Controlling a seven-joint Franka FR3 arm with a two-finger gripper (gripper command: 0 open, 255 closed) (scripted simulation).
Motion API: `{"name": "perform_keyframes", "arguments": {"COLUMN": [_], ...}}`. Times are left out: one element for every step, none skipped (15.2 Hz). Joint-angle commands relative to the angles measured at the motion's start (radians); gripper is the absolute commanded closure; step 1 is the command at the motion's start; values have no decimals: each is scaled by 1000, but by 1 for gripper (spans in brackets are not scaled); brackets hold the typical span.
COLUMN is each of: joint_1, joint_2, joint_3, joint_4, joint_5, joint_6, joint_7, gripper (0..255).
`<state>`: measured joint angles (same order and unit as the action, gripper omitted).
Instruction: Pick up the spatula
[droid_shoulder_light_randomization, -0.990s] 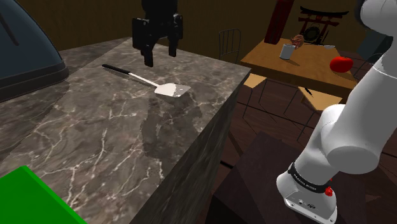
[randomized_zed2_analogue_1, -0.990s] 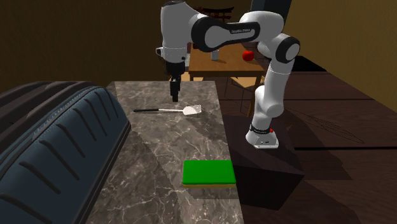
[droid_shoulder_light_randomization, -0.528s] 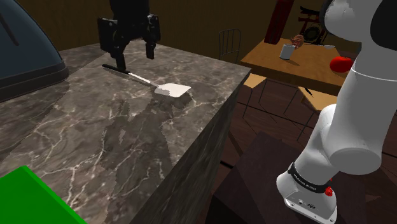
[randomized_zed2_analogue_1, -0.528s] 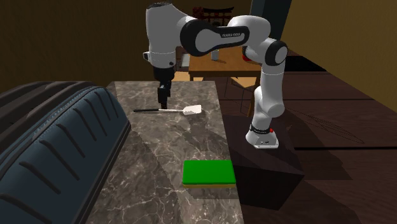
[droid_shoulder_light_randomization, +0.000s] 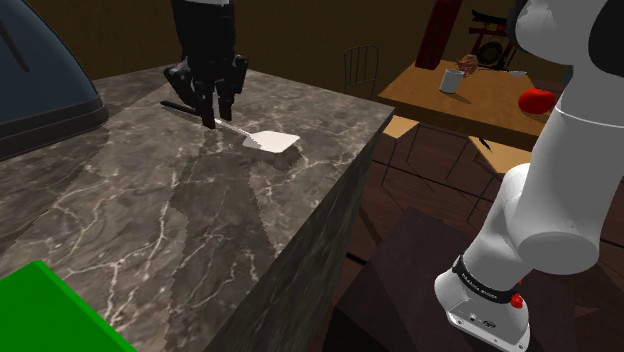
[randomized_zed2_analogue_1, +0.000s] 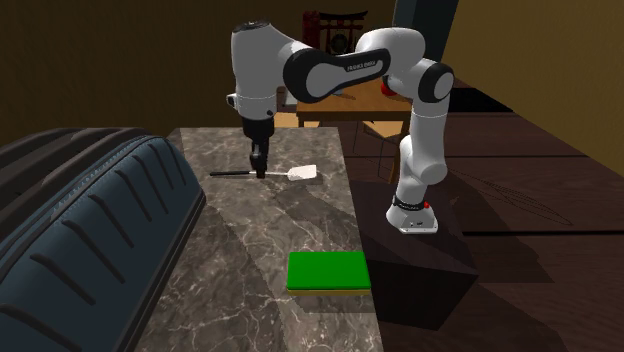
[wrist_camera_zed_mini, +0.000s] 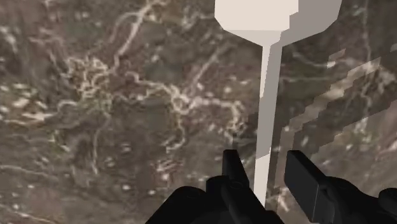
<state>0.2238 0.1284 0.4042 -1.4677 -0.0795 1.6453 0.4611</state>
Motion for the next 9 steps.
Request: {"name": "perform_keyframes", "arguments": {"joint_1": [0, 0, 0, 0, 0, 0, 0, 0, 1], "joint_2": [-1, -1, -1, -1, -1, -1, -1, -1, 3], "joint_3": [0, 0, 0, 0, 0, 0, 0, 0, 1], "joint_4": [-2, -3, -3, -3, -3, -3, -3, -1, 17], "joint_5": [0, 0, 0, 0, 0, 0, 0, 0, -1], "joint_6": [2, 2, 2, 2, 2, 2, 2, 0, -15], "joint_7": [0, 0, 0, 0, 0, 0, 0, 0, 1], "gripper": [255, 255, 255, 255, 255, 255, 255, 255, 255]}}
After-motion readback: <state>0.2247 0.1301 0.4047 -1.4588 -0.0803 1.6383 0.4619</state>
